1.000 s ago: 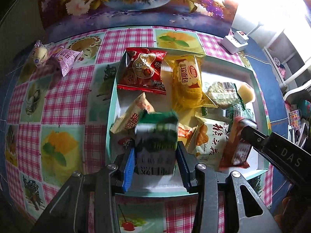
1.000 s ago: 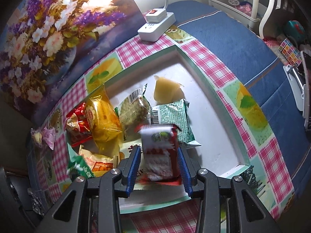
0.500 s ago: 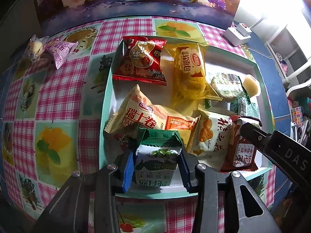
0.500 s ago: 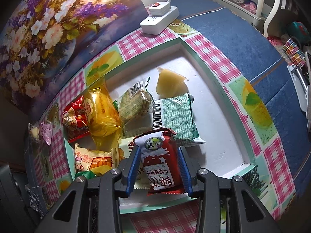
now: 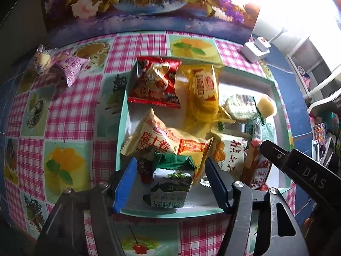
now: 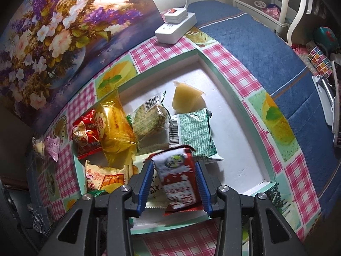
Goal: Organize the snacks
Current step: 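Lower both boxes into the tray and open both tools to release them, then move both open tools back toward the bun and pink Swiss roll pack, then grasp the clear-wrapped bun with the left tool while the right tool grasps the pink Swiss roll pack, then carry the bun and pink Swiss roll pack over the white tray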
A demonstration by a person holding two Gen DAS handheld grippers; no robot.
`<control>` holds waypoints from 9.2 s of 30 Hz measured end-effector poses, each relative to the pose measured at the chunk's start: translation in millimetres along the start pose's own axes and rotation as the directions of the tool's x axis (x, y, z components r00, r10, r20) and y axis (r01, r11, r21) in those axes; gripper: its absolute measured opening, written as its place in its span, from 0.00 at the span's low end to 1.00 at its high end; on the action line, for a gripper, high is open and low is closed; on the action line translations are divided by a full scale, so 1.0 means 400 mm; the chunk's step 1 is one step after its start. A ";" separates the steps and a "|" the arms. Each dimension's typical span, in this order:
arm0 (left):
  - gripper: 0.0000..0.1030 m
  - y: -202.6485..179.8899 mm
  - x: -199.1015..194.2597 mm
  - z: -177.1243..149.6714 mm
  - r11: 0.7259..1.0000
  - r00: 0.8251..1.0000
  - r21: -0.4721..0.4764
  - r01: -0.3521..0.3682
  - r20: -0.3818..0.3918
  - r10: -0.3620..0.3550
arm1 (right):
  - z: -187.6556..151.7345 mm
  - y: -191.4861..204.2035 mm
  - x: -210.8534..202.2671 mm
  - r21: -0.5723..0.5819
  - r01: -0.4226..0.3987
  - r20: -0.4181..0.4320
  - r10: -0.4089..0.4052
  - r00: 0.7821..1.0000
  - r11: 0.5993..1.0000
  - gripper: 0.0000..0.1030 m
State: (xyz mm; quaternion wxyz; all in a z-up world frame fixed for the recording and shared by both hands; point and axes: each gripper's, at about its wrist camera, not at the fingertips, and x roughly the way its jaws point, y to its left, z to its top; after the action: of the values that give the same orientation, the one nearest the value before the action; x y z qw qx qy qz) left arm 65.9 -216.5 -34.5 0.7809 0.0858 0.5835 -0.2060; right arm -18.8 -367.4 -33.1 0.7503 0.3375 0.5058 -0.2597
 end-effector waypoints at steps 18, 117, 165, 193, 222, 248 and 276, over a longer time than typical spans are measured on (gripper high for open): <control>0.85 0.169 -0.119 0.031 0.959 0.971 -0.251 -0.128 0.167 0.173 | -0.003 0.063 -0.080 -0.077 -0.032 0.079 0.038 0.996 0.996 0.72; 0.94 0.882 -0.050 0.229 0.950 0.977 -0.287 -0.120 0.137 0.164 | -0.056 0.769 0.198 -0.618 -0.110 -0.061 0.091 0.994 0.778 1.00; 0.83 0.922 0.159 0.451 0.863 0.987 -0.505 0.018 0.148 0.067 | 0.003 0.982 0.427 -0.761 -0.040 -0.036 0.020 0.999 0.648 0.52; 0.50 0.827 0.106 0.317 0.891 0.989 -0.452 -0.048 0.106 0.107 | -0.016 0.882 0.341 -0.735 -0.040 -0.025 0.032 0.999 0.677 0.40; 0.50 0.560 -0.065 0.058 0.838 0.983 -0.546 -0.002 0.153 0.103 | -0.146 0.576 0.051 -0.531 -0.075 0.061 0.127 0.990 0.844 0.40; 0.50 0.172 -0.194 0.081 0.955 0.965 -0.295 0.022 0.257 0.057 | -0.049 0.293 -0.125 -0.328 -0.037 0.173 0.099 0.980 0.944 0.41; 0.50 0.009 -0.009 0.090 0.993 0.993 -0.102 0.054 0.114 -0.042 | 0.064 0.050 0.032 -0.102 -0.002 0.036 0.006 0.999 0.995 0.42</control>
State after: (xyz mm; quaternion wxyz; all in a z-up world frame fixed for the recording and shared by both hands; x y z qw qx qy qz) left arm 98.2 -225.9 -20.4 0.8104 0.0189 0.5509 -0.1982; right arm 15.4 -374.9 -33.5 0.7761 0.2947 0.5040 -0.2381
